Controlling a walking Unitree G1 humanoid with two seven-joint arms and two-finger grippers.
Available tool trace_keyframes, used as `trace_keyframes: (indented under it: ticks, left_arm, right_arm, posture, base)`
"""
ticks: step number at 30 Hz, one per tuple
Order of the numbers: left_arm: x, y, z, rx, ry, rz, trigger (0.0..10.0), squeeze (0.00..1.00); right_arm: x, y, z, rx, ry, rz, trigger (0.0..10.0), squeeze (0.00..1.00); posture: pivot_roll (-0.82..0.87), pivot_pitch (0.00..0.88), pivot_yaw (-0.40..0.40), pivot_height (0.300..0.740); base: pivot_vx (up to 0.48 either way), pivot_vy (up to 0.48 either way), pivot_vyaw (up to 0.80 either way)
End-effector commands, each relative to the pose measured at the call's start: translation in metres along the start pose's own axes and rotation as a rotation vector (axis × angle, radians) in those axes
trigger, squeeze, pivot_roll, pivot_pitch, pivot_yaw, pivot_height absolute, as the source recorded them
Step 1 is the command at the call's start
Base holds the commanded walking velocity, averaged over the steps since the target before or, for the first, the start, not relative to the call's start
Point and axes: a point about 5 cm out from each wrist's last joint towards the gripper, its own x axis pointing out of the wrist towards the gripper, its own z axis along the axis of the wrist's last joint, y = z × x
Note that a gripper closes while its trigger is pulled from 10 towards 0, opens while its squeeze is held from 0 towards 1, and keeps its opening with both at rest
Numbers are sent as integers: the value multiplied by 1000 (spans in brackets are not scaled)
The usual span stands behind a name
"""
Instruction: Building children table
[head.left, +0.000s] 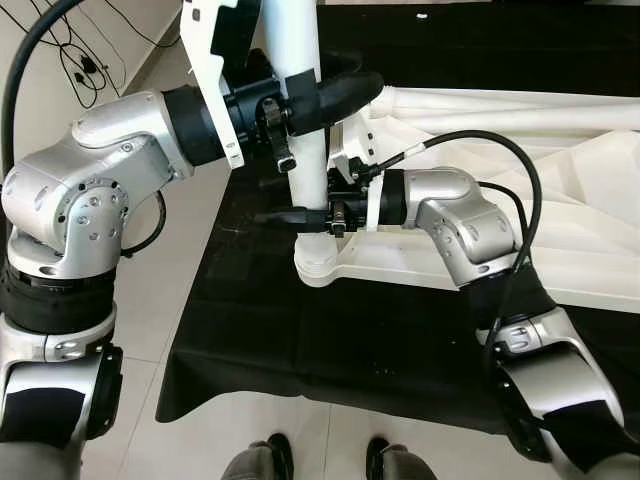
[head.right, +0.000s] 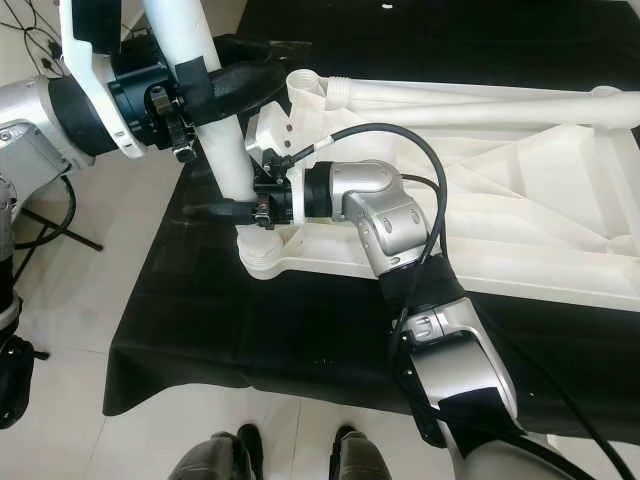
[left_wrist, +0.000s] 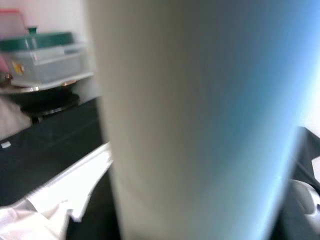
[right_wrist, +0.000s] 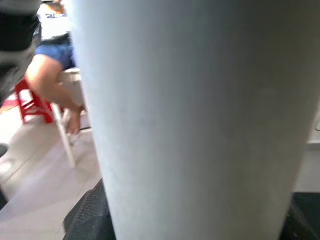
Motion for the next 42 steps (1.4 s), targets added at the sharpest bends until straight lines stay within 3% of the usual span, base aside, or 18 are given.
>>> trace_keyframes:
  ticks: [1, 5, 6, 7, 8, 9, 10, 12, 13, 15, 16, 22, 26, 30, 33, 34, 42]
  left_arm:
    - [8, -9, -10, -35, 41, -57, 10000, 1000]
    - [6, -7, -9, -24, 41, -36, 10000, 1000]
    - [3, -6, -8, -8, 45, -34, 10000, 173]
    - [-1, -5, -7, -10, 43, -36, 10000, 0]
    - [-4, -4, -8, -12, 45, -32, 10000, 0]
    - [-4, -4, -8, -12, 45, -32, 10000, 0]
    - [-6, -4, -8, -14, 45, -28, 10000, 0]
    - [-7, -4, -10, -15, 51, -22, 10000, 0]
    - [-7, -4, -10, -15, 51, -22, 10000, 0]
    - [-5, -1, -14, -25, 59, -18, 10000, 0]
    - [-2, -1, -18, -28, 65, -17, 10000, 0]
    - [10, -1, -22, -28, 69, -39, 10000, 0]
    - [10, -2, -21, -22, 68, -42, 10000, 0]
    - [-4, -7, -15, -9, 71, -59, 10000, 0]
    - [-6, -8, -15, -11, 73, -67, 10000, 0]
    - [-7, -8, -15, -12, 76, -74, 39, 0]
    - [2, -7, -17, -10, 80, -110, 0, 0]
  right_arm:
    - [5, 0, -7, 52, 0, -31, 0, 0]
    - [1, 0, -8, 62, -4, -89, 0, 0]
    - [-3, 2, -10, 75, 2, -143, 0, 0]
    - [-7, 5, -13, 85, 5, -211, 0, 0]
    - [-11, 11, -23, 102, 23, -395, 0, 0]
    - [-11, 11, -23, 102, 23, -395, 0, 0]
    - [-15, 16, -29, 113, 37, -531, 0, 0]
    - [-31, 43, -49, 107, 72, -835, 0, 0]
    - [-31, 43, -49, 107, 72, -835, 0, 0]
    - [-32, 67, -59, 100, 121, -890, 0, 0]
    - [-29, 72, -62, 114, 134, -888, 0, 0]
    - [-23, 60, -55, 137, 105, -924, 0, 0]
    - [-22, 61, -53, 143, 103, -936, 0, 0]
    - [-18, 69, -51, 177, 88, -977, 0, 0]
    - [-17, 71, -50, 179, 86, -985, 0, 0]
    - [-17, 71, -50, 180, 83, -990, 0, 0]
    - [-14, 74, -46, 185, 60, -991, 0, 0]
  posture:
    - [35, 280, 33, 740]
    - [32, 284, 31, 740]
    - [30, 288, 22, 740]
    - [30, 289, 19, 740]
    - [34, 295, 0, 740]
    - [34, 295, 0, 740]
    - [34, 295, 0, 740]
    - [42, 292, -3, 740]
    - [42, 292, -3, 740]
    - [40, 309, 18, 740]
    - [39, 301, 21, 740]
    - [32, 287, 29, 740]
    - [33, 282, 30, 740]
    - [39, 273, 37, 740]
    - [38, 271, 38, 740]
    - [39, 270, 40, 740]
    - [34, 257, 45, 740]
  base:
    - [0, 0, 0]
    - [0, 0, 0]
    - [0, 0, 0]
    - [0, 0, 0]
    - [0, 0, 0]
    - [0, 0, 0]
    - [0, 0, 0]
    - [0, 0, 0]
    - [0, 0, 0]
    - [0, 0, 0]
    - [0, 0, 0]
    - [0, 0, 0]
    - [0, 0, 0]
    - [0, 0, 0]
    - [0, 0, 0]
    - [0, 0, 0]
    - [0, 0, 0]
